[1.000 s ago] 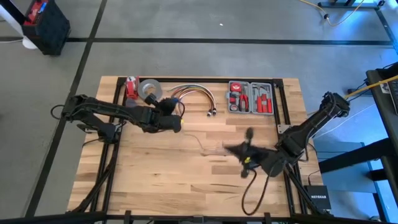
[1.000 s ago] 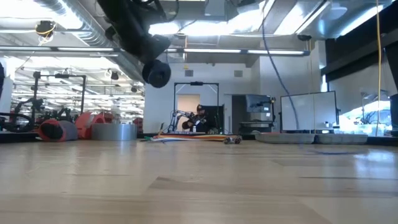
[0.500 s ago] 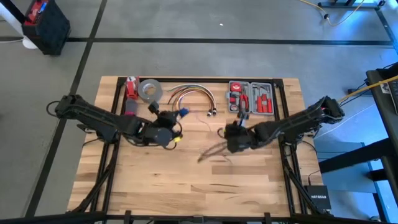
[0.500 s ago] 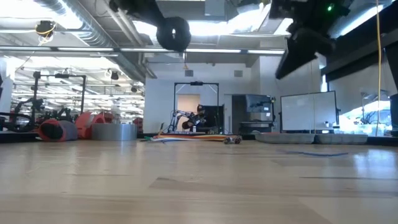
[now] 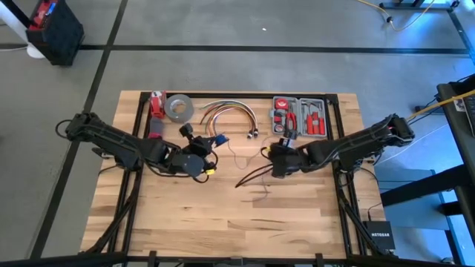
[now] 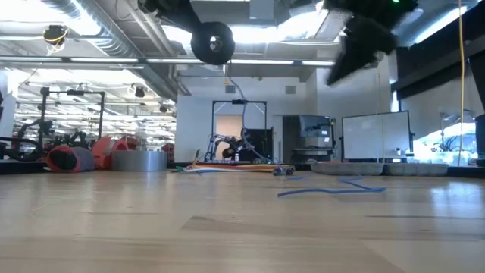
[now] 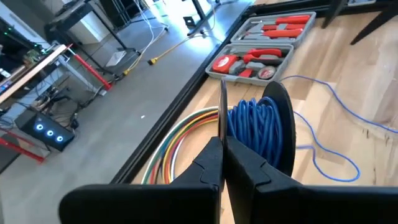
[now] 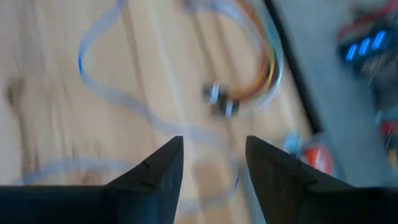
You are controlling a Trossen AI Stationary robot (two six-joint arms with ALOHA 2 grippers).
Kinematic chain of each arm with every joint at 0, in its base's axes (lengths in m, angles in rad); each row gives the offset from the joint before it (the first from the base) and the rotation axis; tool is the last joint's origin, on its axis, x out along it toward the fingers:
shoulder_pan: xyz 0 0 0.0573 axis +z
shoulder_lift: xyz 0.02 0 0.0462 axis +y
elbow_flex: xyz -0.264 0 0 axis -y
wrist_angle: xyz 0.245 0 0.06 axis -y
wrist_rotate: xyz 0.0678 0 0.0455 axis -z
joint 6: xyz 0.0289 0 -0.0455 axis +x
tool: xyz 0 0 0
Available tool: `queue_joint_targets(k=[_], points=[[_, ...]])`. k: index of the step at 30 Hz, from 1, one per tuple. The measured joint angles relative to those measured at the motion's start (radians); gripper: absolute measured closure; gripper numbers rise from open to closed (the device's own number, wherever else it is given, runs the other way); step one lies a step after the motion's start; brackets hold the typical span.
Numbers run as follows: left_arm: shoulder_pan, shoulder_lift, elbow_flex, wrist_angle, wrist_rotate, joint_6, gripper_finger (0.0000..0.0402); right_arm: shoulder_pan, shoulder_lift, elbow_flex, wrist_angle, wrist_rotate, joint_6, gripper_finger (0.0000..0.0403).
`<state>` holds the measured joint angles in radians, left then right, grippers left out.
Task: Coil cords
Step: Uncoil the blue wire from the black spool
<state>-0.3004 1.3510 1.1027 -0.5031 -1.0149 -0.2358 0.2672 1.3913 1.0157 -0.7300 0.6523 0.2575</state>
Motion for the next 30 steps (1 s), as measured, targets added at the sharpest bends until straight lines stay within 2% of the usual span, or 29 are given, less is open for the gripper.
queue_joint_targets(k=[5,8,11,15,22,27,30], points=[[0.000,0.000,0.000,0.000,0.002,0.002,0.0400,-0.008,0.010,-0.019,0.400,0.044,-0.211,0.0225],[0.000,0.000,0.000,0.001,0.002,0.002,0.0400,-0.016,0.036,-0.049,0.655,-0.001,-0.285,0.0226],[0.000,0.000,0.000,0.002,0.002,0.002,0.0400,-0.030,0.085,-0.070,0.815,-0.074,-0.313,0.0226],[0.000,0.000,0.000,0.011,0.002,0.003,0.0400,-0.054,0.183,-0.076,0.893,-0.159,-0.316,0.0226],[-0.002,0.000,0.000,0.022,0.008,0.008,0.0400,-0.109,0.316,-0.077,0.962,-0.170,-0.319,0.0226],[-0.002,0.000,0.000,0.022,0.010,0.008,0.0400,-0.124,0.342,-0.077,0.991,-0.186,-0.340,0.0228],[-0.002,0.000,0.000,0.022,0.011,0.008,0.0400,-0.124,0.342,-0.077,0.993,-0.164,-0.350,0.0252]])
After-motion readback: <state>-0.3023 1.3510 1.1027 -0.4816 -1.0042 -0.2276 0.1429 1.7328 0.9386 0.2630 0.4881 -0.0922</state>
